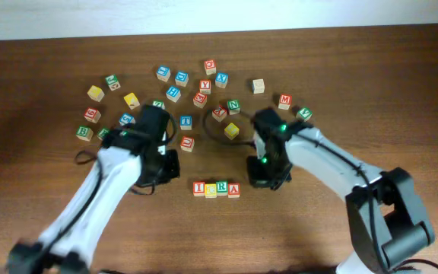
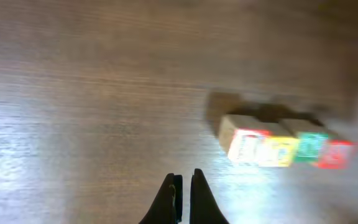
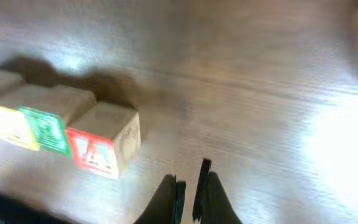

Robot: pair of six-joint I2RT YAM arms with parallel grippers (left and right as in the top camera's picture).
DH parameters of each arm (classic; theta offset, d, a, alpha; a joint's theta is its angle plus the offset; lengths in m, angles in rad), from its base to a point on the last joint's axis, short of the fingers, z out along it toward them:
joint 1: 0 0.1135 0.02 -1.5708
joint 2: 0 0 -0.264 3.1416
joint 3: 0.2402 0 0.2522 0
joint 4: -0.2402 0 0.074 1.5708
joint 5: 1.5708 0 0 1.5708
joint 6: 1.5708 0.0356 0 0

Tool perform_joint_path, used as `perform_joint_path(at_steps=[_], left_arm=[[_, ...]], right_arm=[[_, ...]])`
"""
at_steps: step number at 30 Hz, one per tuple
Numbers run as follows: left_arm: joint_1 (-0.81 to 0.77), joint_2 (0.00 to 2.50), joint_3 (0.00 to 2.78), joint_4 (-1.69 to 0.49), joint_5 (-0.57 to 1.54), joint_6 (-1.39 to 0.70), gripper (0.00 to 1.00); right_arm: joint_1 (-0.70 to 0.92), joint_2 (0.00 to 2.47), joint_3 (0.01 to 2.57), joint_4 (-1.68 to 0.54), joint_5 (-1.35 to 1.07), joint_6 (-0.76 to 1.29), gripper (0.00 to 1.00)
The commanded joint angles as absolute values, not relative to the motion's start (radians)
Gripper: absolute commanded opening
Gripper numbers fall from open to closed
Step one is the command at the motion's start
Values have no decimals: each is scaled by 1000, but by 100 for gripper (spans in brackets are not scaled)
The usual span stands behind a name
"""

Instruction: Spell out ICRA

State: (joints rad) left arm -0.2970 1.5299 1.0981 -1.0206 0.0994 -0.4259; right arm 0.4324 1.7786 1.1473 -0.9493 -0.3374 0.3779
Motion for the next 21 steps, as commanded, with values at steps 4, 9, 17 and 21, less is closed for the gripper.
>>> perform_joint_path(at_steps=[4, 9, 17, 21], left_arm=[[-299, 1381, 1113, -921, 90, -440, 0], [-366, 1530, 1111, -839, 129, -488, 0], [-443, 1758, 1111, -781, 134, -489, 0], [-470, 1773, 1111, -763, 134, -489, 0]], right_arm=[[407, 1758, 1354, -1059, -320, 318, 4], [351, 1758, 1354, -1071, -299, 319, 4], [293, 1758, 1351, -1104, -301, 292, 5], [293, 1758, 1351, -1100, -301, 292, 5]])
